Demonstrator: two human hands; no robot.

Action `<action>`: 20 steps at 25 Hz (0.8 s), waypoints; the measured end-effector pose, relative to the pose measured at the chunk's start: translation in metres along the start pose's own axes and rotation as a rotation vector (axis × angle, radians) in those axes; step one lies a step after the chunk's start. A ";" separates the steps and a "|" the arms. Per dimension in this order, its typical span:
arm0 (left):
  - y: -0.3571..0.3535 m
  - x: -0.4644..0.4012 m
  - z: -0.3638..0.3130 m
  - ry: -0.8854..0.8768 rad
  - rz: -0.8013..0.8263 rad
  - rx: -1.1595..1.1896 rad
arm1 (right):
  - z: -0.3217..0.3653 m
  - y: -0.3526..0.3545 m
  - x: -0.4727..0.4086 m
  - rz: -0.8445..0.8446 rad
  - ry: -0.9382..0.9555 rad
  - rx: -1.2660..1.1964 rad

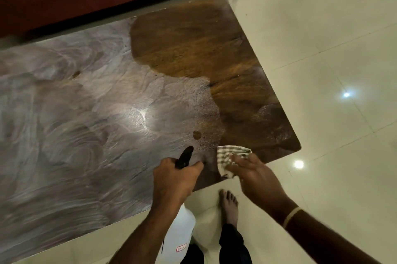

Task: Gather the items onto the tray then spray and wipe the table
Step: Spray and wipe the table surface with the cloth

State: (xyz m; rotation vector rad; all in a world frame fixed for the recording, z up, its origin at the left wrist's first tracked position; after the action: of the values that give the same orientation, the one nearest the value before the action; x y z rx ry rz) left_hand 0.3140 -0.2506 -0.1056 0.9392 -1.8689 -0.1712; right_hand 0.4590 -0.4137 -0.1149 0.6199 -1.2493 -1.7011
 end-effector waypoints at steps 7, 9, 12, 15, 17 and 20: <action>0.001 0.009 0.005 -0.088 0.043 -0.066 | -0.022 0.006 -0.099 -0.101 -0.245 -0.025; 0.012 0.013 0.004 -0.054 0.019 -0.003 | 0.035 -0.021 -0.042 0.017 -0.029 -0.021; 0.032 0.008 0.001 -0.065 -0.047 0.039 | 0.013 0.003 0.011 -0.012 -0.113 -0.052; 0.043 0.001 -0.010 -0.178 -0.098 0.026 | -0.065 0.018 -0.055 -0.150 -0.422 -0.001; 0.045 -0.001 -0.011 -0.203 -0.100 0.006 | -0.044 0.017 -0.105 -0.161 -0.426 -0.019; 0.046 0.004 -0.016 -0.183 -0.080 -0.013 | 0.059 -0.031 -0.087 0.006 -0.050 0.038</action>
State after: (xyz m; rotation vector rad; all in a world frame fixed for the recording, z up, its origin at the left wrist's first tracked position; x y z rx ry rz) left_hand 0.3022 -0.2169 -0.0719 1.0179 -1.9958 -0.3273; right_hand 0.4405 -0.3073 -0.1321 0.5988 -1.3207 -1.7007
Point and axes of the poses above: each hand's wrist, its own x-axis away from the middle knuckle, its own y-axis out of the back of the hand, z = x × y, the point moved 10 cm from there along -x, towards the middle knuckle
